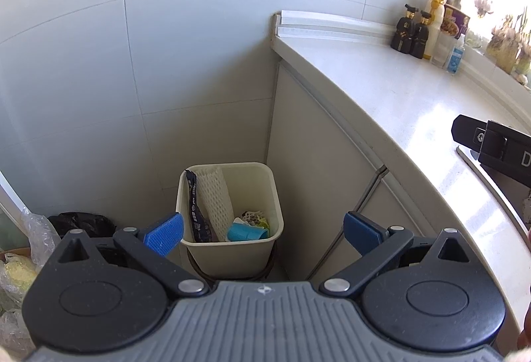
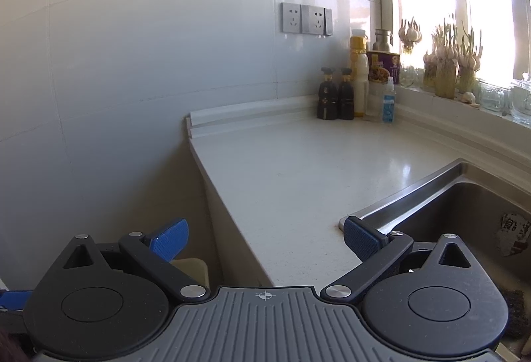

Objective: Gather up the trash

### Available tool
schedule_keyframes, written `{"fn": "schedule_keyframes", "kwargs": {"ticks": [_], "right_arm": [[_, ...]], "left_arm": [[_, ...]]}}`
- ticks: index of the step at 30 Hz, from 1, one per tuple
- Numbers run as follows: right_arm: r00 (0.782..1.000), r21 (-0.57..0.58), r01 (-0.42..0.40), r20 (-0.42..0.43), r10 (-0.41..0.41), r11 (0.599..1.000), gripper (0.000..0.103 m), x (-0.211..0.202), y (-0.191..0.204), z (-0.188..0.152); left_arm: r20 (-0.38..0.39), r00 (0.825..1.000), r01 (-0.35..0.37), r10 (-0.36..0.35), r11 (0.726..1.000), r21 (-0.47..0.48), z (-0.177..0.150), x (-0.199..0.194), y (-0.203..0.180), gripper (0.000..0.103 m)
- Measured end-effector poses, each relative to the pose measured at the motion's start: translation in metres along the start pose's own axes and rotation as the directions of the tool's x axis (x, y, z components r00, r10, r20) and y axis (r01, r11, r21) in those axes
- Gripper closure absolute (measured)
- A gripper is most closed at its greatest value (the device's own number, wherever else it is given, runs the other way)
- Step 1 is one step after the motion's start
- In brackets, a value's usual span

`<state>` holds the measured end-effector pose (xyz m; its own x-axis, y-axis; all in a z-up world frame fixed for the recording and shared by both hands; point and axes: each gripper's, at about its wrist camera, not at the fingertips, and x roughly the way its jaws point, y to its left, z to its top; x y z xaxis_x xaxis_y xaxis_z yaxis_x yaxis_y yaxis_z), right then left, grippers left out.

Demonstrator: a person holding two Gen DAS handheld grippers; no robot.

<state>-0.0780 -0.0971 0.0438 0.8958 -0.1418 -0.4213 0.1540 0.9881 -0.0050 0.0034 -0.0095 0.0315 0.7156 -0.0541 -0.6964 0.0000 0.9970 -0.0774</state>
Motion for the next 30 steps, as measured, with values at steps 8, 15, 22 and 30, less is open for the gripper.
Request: {"fn": "schedule_keyframes", "kwargs": {"ticks": [8,15,22,30], "right_arm": [[1.0,-0.002,-0.006,-0.005,0.006,1.0,0.002,0.001,-0.002,0.0],[1.0,-0.003,-0.007,-0.005,0.007,1.0,0.002,0.002,-0.002,0.001],[1.0,-0.007,-0.017,-0.012,0.017,1.0,0.002,0.006,-0.002,0.001],[0.999,-0.009,-0.026,-0.027,0.026,1.0,0.002,0.015,-0.005,0.001]], "left_arm": [[0.0,1.0,0.002,-0.002,1.0,-0.001,0.002,0.001,-0.002,0.0],[-0.003,1.0,-0.001,0.001,1.0,-0.006,0.002,0.002,-0.002,0.0],[-0.004,1.0,-0.003,0.003,1.0,-0.007,0.003,0.003,-0.003,0.0],[-0.014,1.0,0.007,-0.007,1.0,-0.006,0.005,0.008,-0.002,0.0]]}}
